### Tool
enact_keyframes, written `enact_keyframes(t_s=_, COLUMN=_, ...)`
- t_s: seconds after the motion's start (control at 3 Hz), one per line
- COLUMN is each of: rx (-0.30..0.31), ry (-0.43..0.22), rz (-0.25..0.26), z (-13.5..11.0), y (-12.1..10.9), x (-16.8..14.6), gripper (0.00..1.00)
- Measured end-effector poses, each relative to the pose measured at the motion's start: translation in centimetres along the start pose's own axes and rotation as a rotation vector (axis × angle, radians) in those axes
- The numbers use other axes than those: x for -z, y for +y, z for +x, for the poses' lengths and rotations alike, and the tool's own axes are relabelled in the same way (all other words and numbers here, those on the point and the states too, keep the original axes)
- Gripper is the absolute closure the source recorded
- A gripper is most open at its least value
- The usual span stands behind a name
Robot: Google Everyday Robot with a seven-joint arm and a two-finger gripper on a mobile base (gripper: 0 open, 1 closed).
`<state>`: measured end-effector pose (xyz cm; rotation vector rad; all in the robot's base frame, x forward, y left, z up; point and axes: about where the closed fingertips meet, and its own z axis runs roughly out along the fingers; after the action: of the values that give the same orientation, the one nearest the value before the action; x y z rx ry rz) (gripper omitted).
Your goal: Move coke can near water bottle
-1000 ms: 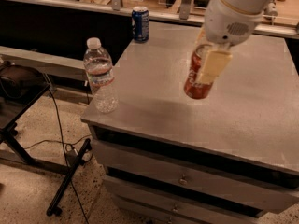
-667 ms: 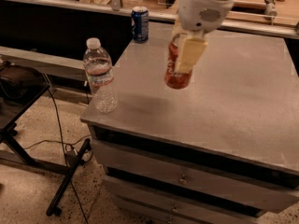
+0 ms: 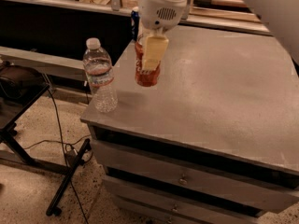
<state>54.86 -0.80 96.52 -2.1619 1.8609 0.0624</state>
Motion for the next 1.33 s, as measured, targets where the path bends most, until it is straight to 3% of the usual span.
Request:
enact_keyframes(t_s=0.67, rx=0.0, ry=-0.015, rz=-0.088, z=-1.0, y=0.8, x=-4.4, gripper=1.0)
enact_keyframes(t_s=1.0, rx=-0.003, ry=-0.016, rz=-0.127, z=-1.2, y=1.5, x=-6.0, gripper=0.85)
enact_keyframes(t_s=1.33, rx=-0.003, ry=-0.043, rz=-0.137, z=-1.3, y=2.2, x=-6.8, gripper=0.54)
